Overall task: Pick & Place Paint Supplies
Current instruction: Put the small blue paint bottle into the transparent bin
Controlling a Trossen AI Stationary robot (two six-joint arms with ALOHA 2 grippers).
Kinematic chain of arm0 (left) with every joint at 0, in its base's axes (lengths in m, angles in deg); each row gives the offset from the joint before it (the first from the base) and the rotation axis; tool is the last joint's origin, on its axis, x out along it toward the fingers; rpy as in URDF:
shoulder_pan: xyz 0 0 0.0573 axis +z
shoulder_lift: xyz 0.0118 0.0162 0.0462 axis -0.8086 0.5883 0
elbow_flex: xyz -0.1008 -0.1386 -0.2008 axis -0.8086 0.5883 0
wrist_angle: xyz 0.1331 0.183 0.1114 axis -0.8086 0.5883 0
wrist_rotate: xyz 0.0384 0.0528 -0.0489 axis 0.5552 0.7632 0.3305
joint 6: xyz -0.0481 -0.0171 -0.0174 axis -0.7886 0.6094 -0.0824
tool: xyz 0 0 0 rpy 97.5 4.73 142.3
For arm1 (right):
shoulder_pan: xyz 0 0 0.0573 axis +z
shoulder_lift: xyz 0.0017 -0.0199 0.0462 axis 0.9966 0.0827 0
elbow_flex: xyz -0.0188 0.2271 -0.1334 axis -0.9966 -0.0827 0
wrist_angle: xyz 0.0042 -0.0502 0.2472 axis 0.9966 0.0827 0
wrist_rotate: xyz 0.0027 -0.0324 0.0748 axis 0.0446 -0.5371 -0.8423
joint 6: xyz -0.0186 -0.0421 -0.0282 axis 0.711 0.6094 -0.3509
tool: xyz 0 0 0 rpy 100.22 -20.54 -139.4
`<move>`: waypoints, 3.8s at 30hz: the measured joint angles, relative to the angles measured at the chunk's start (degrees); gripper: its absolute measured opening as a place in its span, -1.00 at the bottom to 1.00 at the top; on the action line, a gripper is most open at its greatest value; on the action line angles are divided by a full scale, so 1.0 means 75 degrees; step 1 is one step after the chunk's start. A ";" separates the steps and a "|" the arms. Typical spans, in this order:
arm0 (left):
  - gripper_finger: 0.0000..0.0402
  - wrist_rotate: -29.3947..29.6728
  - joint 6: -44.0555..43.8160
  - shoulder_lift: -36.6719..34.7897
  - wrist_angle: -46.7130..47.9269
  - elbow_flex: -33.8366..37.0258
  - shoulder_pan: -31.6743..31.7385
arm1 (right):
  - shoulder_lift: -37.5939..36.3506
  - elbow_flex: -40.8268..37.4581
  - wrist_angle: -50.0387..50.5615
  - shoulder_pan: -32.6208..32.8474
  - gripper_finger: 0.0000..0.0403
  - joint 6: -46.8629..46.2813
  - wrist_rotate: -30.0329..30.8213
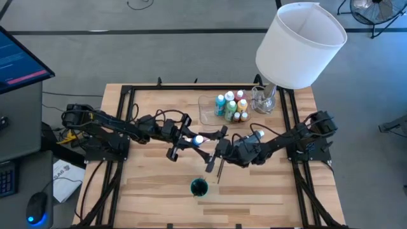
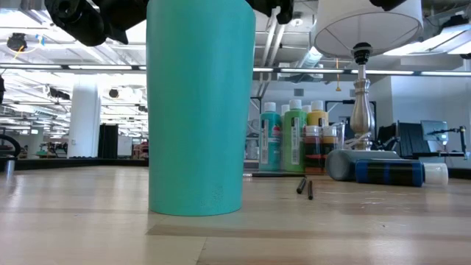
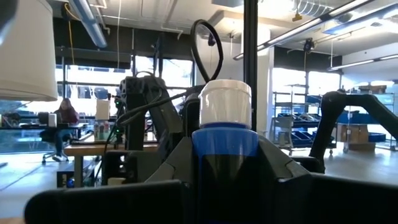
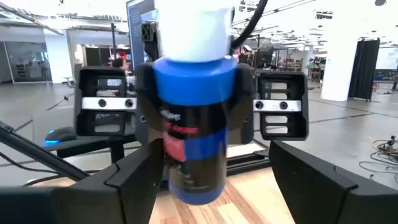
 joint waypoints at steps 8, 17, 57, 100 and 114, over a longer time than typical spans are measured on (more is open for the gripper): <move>-0.75 -0.0019 -0.0027 0.0000 0.0002 0.0000 0.0000 | 0.0000 0.0000 0.0019 -0.0071 0.39 -0.0265 -0.0322; -0.75 0.0007 -0.0029 0.0003 0.0034 0.0000 0.0000 | 0.0000 0.0000 0.0307 -0.0280 0.39 -0.0957 -0.0585; -0.39 0.0070 -0.0130 -0.0527 0.1933 -0.0009 0.0426 | -0.0129 0.0414 0.3031 -0.0265 -0.57 -0.2120 -0.0740; -0.14 -0.0022 0.3141 -0.0440 1.3098 -0.4899 0.0699 | -0.0726 0.0423 0.5611 -0.0408 -0.56 -0.3943 -0.1169; -0.14 -0.0530 0.2734 -0.0098 1.2706 -0.4884 0.0699 | -0.0723 0.0423 0.5633 -0.0466 -0.56 -0.3940 -0.1163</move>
